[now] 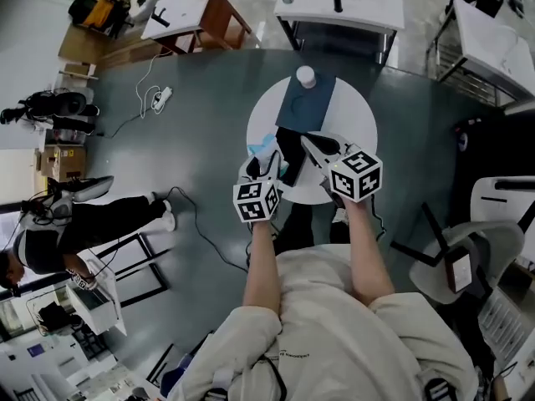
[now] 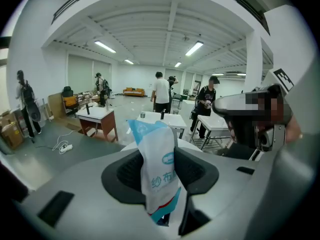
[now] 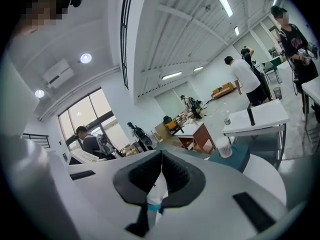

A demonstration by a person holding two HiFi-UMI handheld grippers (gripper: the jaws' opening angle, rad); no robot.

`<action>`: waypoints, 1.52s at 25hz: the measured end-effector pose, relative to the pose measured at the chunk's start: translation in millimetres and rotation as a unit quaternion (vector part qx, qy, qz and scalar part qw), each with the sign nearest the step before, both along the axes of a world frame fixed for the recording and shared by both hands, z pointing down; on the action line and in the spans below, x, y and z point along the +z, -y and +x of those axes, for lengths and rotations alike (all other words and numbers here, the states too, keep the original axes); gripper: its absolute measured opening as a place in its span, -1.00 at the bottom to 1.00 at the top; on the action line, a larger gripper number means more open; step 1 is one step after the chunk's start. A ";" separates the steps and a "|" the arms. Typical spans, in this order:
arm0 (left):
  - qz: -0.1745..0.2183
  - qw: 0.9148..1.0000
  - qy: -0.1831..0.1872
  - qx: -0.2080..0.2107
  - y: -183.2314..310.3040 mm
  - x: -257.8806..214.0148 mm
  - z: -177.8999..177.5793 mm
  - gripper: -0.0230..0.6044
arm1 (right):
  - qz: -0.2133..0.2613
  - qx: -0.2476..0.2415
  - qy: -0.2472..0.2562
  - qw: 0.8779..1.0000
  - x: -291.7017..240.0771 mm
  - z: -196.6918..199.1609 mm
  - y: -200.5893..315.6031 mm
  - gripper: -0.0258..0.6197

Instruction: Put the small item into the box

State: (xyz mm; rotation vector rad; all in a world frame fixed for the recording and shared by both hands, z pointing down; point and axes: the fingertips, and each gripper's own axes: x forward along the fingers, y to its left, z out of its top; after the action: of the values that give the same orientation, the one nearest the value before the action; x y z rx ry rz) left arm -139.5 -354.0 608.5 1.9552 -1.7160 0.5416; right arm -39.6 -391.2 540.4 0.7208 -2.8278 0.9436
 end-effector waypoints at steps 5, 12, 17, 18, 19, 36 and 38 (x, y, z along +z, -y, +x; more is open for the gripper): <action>0.013 0.999 -0.014 0.043 46.4 -7.3 6.4 -0.35 | 0.018 0.029 -0.011 0.999 -20.0 -0.3 30.4 -0.82; 0.008 0.995 -0.035 0.091 89.6 -2.9 -9.4 -0.35 | 0.013 0.089 -0.023 0.996 -19.5 -13.1 65.4 -0.82; -0.024 0.990 -0.061 0.123 99.5 30.0 -22.1 -0.35 | -0.018 0.120 -0.037 0.992 13.7 -34.6 70.2 -0.82; -0.032 0.989 -0.066 0.131 100.7 38.4 -22.0 -0.35 | -0.026 0.127 -0.041 0.991 22.5 -36.2 70.1 -0.82; -0.041 0.987 -0.070 0.139 101.5 47.3 -21.7 -0.35 | -0.035 0.135 -0.043 0.989 31.5 -37.0 69.7 -0.82; -0.238 0.935 -0.119 0.234 56.0 183.1 -6.9 -0.35 | -0.108 0.297 -0.087 0.945 97.8 17.7 36.7 -0.82; -0.249 0.932 -0.116 0.236 48.6 191.6 -4.7 -0.35 | -0.111 0.306 -0.090 0.941 101.6 24.6 26.8 -0.82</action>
State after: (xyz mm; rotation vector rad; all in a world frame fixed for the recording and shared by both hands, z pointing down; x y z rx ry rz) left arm -144.2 -402.6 800.1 1.9422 -0.8457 0.7854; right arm -15.0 -418.0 641.9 1.6030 -2.3082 1.1648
